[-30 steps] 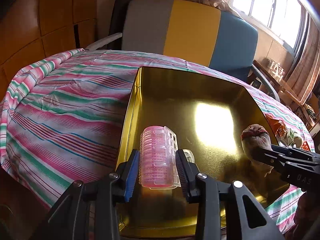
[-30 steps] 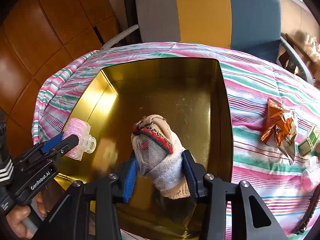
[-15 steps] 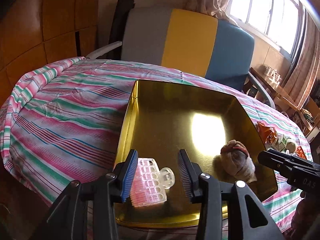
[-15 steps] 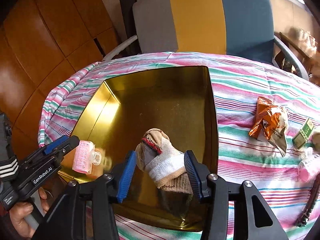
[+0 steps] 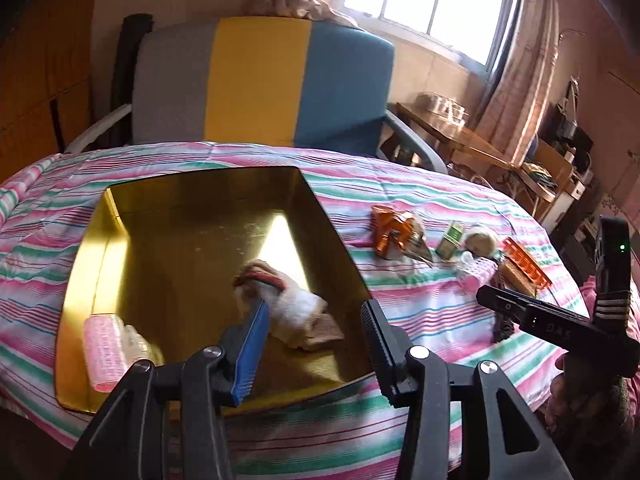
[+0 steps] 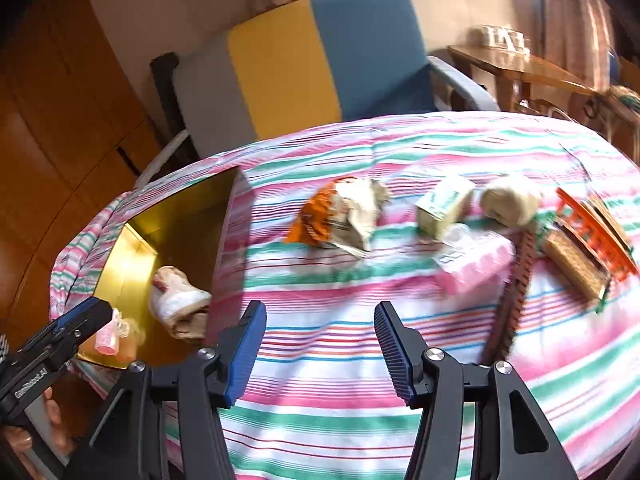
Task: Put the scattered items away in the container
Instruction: 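Reach the left tool to the clear pink roller while the right tool grasps the brown brick strip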
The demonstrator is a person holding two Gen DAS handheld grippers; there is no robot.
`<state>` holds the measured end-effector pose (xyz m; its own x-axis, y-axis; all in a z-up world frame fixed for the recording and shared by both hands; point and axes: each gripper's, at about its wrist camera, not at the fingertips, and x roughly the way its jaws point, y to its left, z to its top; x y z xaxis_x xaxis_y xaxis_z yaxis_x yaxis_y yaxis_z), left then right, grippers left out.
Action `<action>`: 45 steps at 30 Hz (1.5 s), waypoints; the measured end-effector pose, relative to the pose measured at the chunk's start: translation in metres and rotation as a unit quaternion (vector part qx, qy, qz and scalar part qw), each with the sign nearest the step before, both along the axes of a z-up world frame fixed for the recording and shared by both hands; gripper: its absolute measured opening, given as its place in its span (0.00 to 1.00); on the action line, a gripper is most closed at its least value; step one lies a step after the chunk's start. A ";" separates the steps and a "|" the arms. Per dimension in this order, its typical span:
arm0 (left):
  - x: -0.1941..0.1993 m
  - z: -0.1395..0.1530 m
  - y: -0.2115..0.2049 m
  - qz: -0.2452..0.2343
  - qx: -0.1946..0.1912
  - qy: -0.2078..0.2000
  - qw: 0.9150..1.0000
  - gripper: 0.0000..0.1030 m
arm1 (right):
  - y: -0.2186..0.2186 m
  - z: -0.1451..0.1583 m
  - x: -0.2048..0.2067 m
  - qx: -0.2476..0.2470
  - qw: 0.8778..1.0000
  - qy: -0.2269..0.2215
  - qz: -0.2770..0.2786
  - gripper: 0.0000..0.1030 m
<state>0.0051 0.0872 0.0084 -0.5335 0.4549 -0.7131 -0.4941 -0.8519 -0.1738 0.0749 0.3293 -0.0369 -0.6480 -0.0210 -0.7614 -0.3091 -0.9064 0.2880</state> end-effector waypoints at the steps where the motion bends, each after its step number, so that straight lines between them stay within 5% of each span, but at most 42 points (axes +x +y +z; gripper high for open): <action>1: 0.003 -0.001 0.010 -0.015 -0.003 -0.001 1.000 0.47 | 0.010 -0.001 0.007 0.000 1.000 -0.001 -0.013 0.57; 10: 0.025 -0.007 0.104 -0.134 -0.030 -0.013 0.990 0.48 | 0.078 -0.022 0.064 -0.002 0.994 -0.014 -0.106 0.57; 19: 0.010 -0.023 0.175 -0.181 -0.058 -0.041 0.981 0.48 | 0.115 -0.035 0.093 -0.006 0.989 -0.019 -0.147 0.58; 33: -0.020 -0.059 0.250 -0.235 -0.084 -0.072 0.966 0.52 | 0.119 -0.038 0.091 0.012 0.992 -0.009 -0.122 0.66; 45: -0.036 -0.081 0.265 -0.250 -0.068 -0.102 0.960 0.49 | 0.111 -0.041 0.081 0.031 0.994 -0.015 -0.108 0.81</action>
<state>-0.0313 0.3522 -0.0728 -0.1146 0.5124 -0.8511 -0.8148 -0.5386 -0.2145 0.1557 0.4404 -0.0780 -0.6091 0.1636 -0.7761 -0.5062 -0.8334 0.2216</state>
